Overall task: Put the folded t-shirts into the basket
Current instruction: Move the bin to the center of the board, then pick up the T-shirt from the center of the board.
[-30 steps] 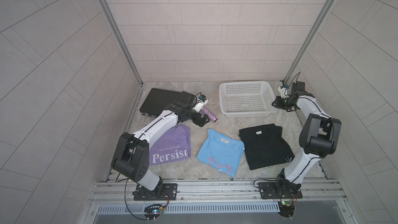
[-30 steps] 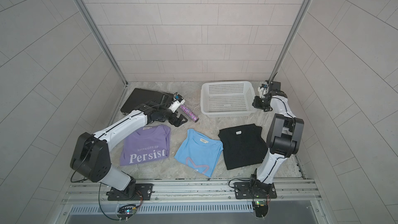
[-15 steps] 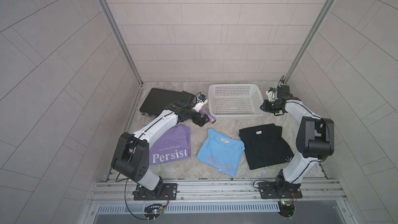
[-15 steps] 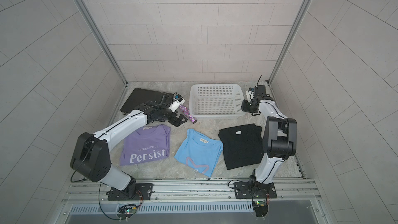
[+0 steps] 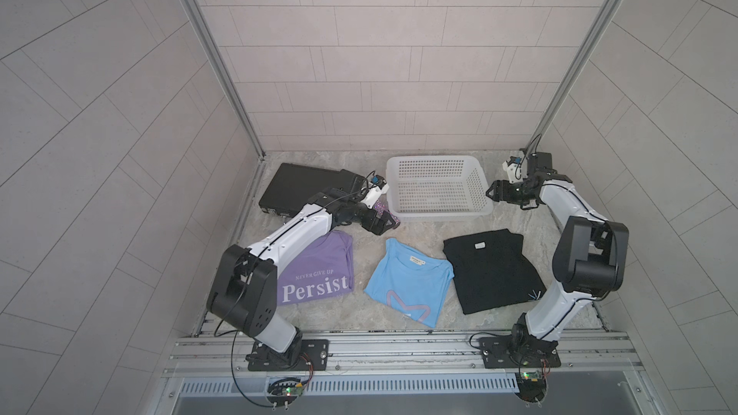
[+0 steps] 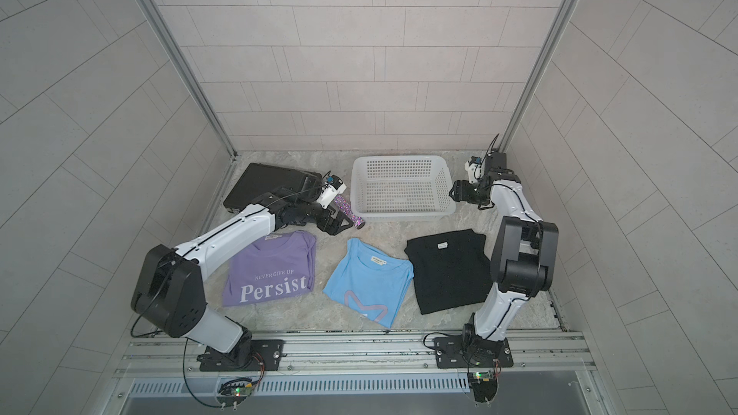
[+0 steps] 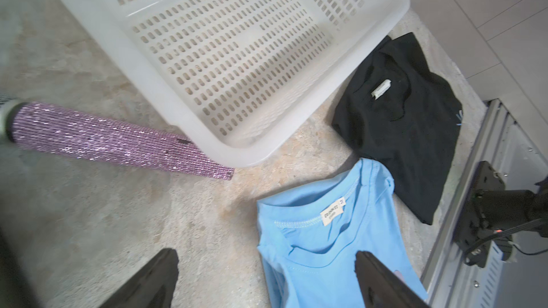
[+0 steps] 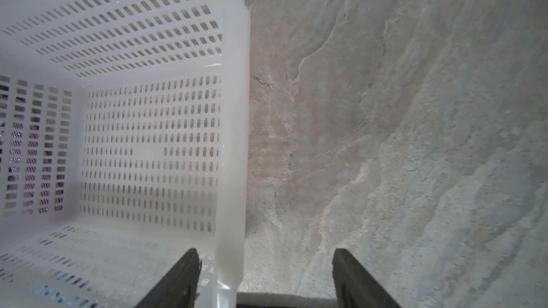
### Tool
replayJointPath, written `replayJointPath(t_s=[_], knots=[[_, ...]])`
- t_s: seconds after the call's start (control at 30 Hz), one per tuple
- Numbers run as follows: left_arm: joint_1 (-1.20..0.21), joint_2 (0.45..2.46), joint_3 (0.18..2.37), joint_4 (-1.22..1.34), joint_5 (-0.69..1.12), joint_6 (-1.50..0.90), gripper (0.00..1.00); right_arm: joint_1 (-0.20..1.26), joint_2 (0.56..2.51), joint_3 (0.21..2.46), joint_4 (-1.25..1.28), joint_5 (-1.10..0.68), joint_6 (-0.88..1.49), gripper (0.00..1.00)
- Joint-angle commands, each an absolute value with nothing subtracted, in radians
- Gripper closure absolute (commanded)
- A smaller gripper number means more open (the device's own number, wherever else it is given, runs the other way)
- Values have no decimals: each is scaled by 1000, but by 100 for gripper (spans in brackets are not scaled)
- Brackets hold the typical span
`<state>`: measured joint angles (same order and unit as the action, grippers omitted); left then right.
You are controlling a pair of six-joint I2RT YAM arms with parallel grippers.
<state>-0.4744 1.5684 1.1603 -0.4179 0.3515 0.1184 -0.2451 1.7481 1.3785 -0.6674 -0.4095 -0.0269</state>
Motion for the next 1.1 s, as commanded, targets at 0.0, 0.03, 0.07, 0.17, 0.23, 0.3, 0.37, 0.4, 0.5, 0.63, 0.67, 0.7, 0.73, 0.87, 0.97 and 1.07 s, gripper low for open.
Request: replayJointPath(t_s=[0.0, 0.03, 0.07, 0.17, 0.23, 0.3, 0.37, 0.4, 0.5, 0.63, 0.67, 0.7, 0.73, 0.87, 0.97, 1.07], knots=[[-543, 1611, 1188, -408, 404, 57, 6, -305, 1635, 1415, -759, -487, -99, 20], [-567, 1622, 1192, -404, 403, 46, 6, -328, 1611, 1416, -779, -504, -118, 19], [-591, 1634, 1195, -400, 397, 34, 6, -355, 1588, 1415, -800, -512, -137, 18], [-664, 1679, 1208, -379, 391, -15, 6, -430, 1533, 1386, -860, -495, -240, 18], [-710, 1717, 1223, -369, 390, -47, 6, -469, 1505, 1346, -879, -464, -320, 17], [-756, 1755, 1244, -358, 383, -79, 7, -508, 1494, 1305, -897, -442, -383, 17], [-801, 1796, 1271, -350, 360, -105, 8, -549, 1500, 1283, -928, -455, -430, 17], [-823, 1818, 1287, -347, 341, -115, 8, -569, 1509, 1278, -949, -467, -453, 17], [-865, 1891, 1345, -342, 305, -151, 10, -607, 1548, 1265, -1018, -509, -565, 17], [-885, 1981, 1418, -335, 307, -213, 12, -609, 1600, 1232, -1042, -503, -673, 17], [-890, 2000, 1433, -333, 304, -219, 12, -609, 1620, 1234, -1041, -496, -677, 17], [-893, 2019, 1447, -334, 298, -226, 12, -609, 1640, 1239, -1041, -494, -678, 17], [-899, 2039, 1463, -335, 293, -236, 12, -609, 1669, 1246, -1044, -501, -680, 17], [-914, 2087, 1494, -339, 273, -255, 12, -594, 1749, 1245, -1038, -511, -678, 18], [-919, 2118, 1515, -334, 272, -271, 15, -582, 1796, 1242, -1027, -519, -681, 19], [-925, 2145, 1538, -330, 275, -273, 16, -577, 1832, 1246, -1023, -540, -680, 21]])
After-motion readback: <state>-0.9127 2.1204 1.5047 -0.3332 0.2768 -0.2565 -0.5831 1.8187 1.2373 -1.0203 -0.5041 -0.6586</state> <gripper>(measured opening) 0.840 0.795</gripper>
